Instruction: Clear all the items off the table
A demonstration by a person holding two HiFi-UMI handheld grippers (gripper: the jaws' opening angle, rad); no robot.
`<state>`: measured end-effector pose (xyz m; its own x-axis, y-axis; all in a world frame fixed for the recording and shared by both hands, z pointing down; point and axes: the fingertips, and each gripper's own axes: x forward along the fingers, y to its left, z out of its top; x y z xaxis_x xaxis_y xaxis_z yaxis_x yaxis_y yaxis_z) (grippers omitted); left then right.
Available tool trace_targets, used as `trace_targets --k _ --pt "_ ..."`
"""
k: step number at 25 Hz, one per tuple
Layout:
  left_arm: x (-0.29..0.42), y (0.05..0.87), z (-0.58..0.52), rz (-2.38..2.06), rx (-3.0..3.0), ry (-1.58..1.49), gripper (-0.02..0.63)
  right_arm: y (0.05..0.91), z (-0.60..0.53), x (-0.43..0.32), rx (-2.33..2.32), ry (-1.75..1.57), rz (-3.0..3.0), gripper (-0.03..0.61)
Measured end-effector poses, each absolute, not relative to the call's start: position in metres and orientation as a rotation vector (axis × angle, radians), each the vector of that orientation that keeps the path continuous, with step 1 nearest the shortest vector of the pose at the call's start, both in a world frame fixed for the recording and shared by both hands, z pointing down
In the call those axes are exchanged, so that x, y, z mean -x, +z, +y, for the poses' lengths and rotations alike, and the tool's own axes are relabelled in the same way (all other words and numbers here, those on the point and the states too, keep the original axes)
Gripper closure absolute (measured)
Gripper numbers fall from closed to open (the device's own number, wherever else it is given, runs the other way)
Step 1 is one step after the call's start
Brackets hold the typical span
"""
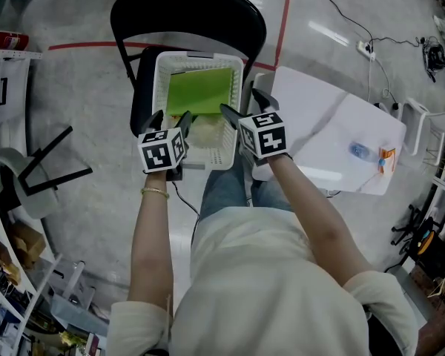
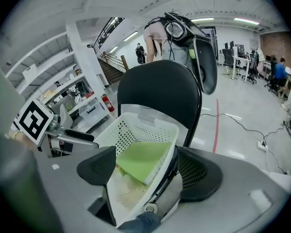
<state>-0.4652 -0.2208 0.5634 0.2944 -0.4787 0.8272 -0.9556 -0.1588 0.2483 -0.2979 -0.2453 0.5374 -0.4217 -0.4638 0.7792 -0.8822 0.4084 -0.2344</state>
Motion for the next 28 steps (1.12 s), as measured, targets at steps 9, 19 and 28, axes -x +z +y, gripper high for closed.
trace_targets --k 9,19,28 --pt "0.457 0.553 -0.217 -1.310 -1.778 0.735 0.342 0.530 -0.237 0.305 -1.111 0.844 -2.070 0.193" --pt "0.455 0.537 -0.207 -1.363 -1.779 0.729 0.552 0.512 -0.226 0.305 -1.107 0.796 -2.095 0.414" --pt "0.445 0.520 -0.197 -1.372 -1.804 0.716 0.603 0.495 -0.214 0.304 -1.113 0.786 -2.119 0.558"
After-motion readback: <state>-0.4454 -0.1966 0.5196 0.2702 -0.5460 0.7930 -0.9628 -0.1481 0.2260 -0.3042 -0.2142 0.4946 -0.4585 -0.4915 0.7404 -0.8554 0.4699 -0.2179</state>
